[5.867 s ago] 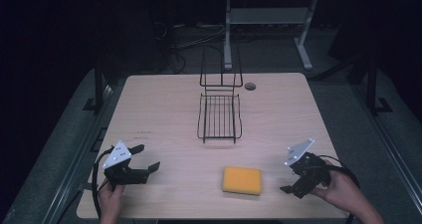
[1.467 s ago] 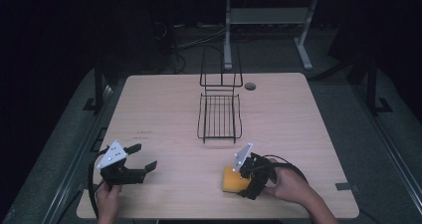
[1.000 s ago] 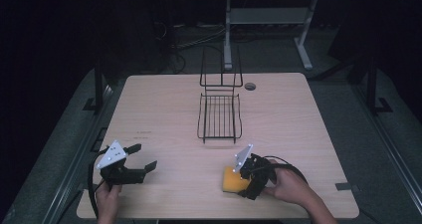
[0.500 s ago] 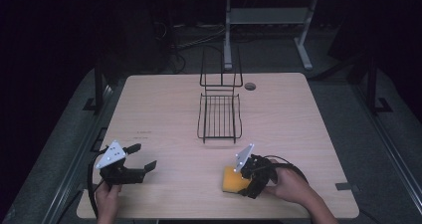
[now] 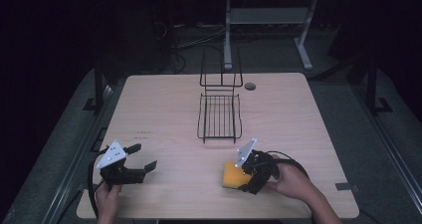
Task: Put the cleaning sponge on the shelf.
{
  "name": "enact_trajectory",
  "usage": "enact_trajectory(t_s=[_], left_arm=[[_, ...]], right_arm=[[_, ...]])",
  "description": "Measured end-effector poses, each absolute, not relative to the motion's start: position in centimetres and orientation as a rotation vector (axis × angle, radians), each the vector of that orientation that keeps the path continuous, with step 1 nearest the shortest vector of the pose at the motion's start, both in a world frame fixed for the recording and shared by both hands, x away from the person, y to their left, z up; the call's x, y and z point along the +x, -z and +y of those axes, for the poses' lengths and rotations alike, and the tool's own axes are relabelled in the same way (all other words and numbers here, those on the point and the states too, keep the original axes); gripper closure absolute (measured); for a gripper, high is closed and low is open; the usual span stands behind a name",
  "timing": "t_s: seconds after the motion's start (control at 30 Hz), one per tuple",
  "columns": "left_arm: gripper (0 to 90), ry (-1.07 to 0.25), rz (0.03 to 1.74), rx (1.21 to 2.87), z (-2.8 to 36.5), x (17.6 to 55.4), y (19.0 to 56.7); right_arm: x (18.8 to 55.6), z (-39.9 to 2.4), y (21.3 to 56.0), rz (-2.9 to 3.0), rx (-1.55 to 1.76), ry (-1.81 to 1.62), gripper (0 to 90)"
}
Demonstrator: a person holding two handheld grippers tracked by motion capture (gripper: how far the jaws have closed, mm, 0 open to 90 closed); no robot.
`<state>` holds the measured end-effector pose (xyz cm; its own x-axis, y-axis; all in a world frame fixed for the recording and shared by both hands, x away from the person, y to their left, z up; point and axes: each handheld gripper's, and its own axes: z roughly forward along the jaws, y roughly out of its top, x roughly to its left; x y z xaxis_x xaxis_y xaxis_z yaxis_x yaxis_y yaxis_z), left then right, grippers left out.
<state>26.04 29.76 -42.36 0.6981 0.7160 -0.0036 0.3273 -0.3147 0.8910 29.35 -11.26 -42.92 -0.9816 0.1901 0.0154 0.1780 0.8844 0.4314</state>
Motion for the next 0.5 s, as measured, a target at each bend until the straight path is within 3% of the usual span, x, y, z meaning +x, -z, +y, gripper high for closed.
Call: enact_trajectory(t_s=[0.5], left_arm=[[15.0, -0.49, 0.809, 1.914, 29.7, 26.1, 42.4]], right_arm=[[31.1, -10.9, 41.3, 3.013, 0.282, -0.709, 21.8]])
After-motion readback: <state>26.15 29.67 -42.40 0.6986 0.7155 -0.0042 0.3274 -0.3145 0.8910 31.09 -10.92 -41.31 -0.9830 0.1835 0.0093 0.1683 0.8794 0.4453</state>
